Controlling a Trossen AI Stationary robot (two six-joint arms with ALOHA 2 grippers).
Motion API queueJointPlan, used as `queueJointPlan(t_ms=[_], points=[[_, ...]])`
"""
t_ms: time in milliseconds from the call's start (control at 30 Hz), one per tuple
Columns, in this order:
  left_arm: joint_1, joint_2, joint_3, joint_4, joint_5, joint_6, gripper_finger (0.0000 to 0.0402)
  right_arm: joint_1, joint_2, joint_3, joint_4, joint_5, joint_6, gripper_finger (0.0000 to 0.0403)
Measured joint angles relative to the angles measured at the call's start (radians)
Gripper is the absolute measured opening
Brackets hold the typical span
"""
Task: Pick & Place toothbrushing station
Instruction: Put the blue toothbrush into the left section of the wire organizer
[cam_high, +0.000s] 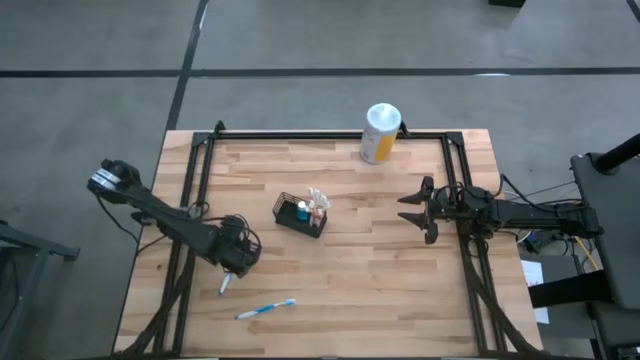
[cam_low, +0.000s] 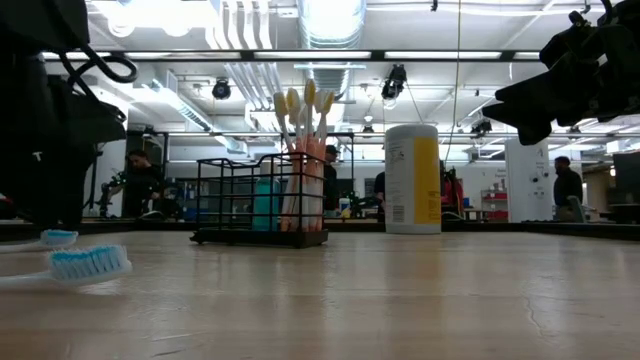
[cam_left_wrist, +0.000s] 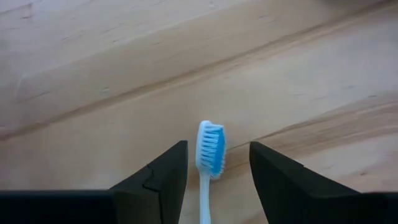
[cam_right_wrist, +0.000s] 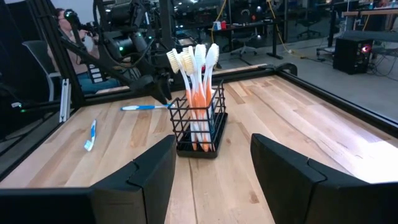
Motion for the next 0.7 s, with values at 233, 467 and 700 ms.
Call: queueJointPlan(t_ms=[233,467,700], points=[[0.001,0.051,0.0,0.013,-0.003,0.0,0.0177,0.0,0.0,0.0,0.0,0.0,0.0,0.0203],[0.01,0.09,0.0,0.02,-0.005,-0.001,0.0177,0.0,0.0,0.0,0.0,0.0,0.0,0.0203],[0.014,0.112,-0.002,0.022,-0.006,0.001,0.0176,0.0,0.0,0.0,0.0,0.0,0.0,0.0203]])
